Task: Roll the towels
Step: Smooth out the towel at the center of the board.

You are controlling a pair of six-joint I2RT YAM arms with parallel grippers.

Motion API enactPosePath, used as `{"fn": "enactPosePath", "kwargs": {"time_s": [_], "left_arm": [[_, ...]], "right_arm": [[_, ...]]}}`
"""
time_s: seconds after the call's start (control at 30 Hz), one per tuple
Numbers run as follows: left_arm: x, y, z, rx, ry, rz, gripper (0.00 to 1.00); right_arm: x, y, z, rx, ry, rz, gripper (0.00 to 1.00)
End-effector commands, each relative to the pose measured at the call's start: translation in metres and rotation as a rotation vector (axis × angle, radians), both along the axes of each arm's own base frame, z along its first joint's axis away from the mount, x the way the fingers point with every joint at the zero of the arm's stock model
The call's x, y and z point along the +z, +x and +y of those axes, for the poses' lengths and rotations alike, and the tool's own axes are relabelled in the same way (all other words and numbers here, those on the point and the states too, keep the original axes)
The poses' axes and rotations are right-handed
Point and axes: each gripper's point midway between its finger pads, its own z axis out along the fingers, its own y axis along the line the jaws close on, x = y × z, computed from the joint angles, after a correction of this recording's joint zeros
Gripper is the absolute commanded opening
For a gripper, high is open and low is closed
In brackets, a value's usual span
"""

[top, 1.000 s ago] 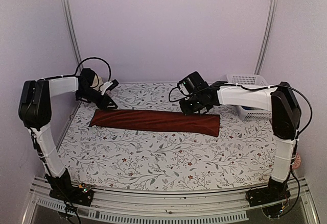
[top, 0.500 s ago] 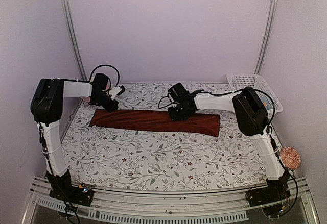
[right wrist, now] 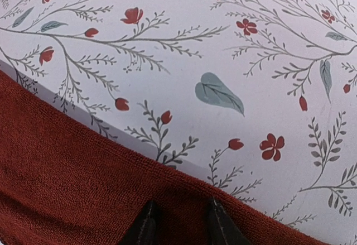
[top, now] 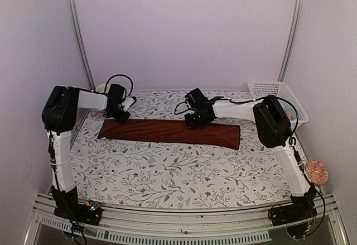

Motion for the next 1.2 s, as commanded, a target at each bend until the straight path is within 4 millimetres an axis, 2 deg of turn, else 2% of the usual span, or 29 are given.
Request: {"fn": "enactPosePath", "kwargs": {"time_s": [0.0, 0.07, 0.23, 0.33, 0.43, 0.47, 0.5, 0.6, 0.7, 0.77, 0.83, 0.93, 1.0, 1.03, 1.07, 1.17], "left_arm": [[-0.019, 0.003, 0.012, 0.056, 0.093, 0.025, 0.14], [-0.018, 0.007, 0.016, 0.082, 0.106, 0.016, 0.20], [-0.015, 0.018, 0.018, 0.119, 0.111, -0.016, 0.22], [0.000, 0.023, 0.016, 0.126, 0.093, -0.046, 0.25], [0.027, 0.023, 0.013, 0.119, 0.065, -0.091, 0.36], [0.036, 0.022, 0.010, 0.107, 0.044, -0.102, 0.39], [0.044, 0.018, 0.005, 0.086, 0.013, -0.107, 0.40], [0.061, -0.003, -0.021, -0.020, -0.091, -0.101, 0.41], [0.073, -0.030, -0.049, -0.146, -0.147, -0.106, 0.34], [0.071, -0.048, -0.067, -0.238, -0.157, -0.094, 0.21], [0.061, -0.065, -0.083, -0.326, -0.154, -0.062, 0.14], [0.036, -0.077, -0.094, -0.362, -0.131, 0.023, 0.03], [0.025, -0.083, -0.100, -0.377, -0.147, 0.076, 0.00], [0.025, -0.085, -0.103, -0.390, -0.163, 0.087, 0.00], [0.002, -0.093, -0.109, -0.409, -0.184, 0.165, 0.00], [-0.011, -0.104, -0.113, -0.435, -0.182, 0.226, 0.00]], "right_arm": [[-0.026, 0.015, -0.024, -0.055, -0.049, 0.036, 0.33], [-0.024, 0.019, -0.025, -0.058, -0.051, 0.029, 0.37], [-0.008, 0.021, -0.023, -0.051, -0.040, 0.011, 0.50], [0.012, 0.008, -0.012, 0.012, 0.008, 0.028, 0.63], [0.029, -0.014, -0.001, 0.089, 0.013, 0.032, 0.68], [0.049, -0.018, -0.001, 0.098, 0.020, 0.004, 0.68], [0.056, -0.024, -0.001, 0.103, 0.018, -0.004, 0.68], [0.072, -0.038, 0.000, 0.105, 0.020, -0.033, 0.66], [0.077, -0.050, 0.012, 0.124, 0.021, -0.051, 0.61], [0.074, -0.054, 0.025, 0.152, 0.024, -0.053, 0.54], [0.069, -0.055, 0.038, 0.175, 0.031, -0.052, 0.49], [0.061, -0.052, 0.053, 0.181, 0.052, -0.042, 0.41], [0.064, -0.047, 0.061, 0.175, 0.081, -0.047, 0.36], [0.045, -0.046, 0.063, 0.171, 0.069, -0.023, 0.35], [0.023, -0.046, 0.068, 0.171, 0.071, 0.013, 0.33], [0.005, -0.053, 0.072, 0.187, 0.077, 0.059, 0.30]]}}
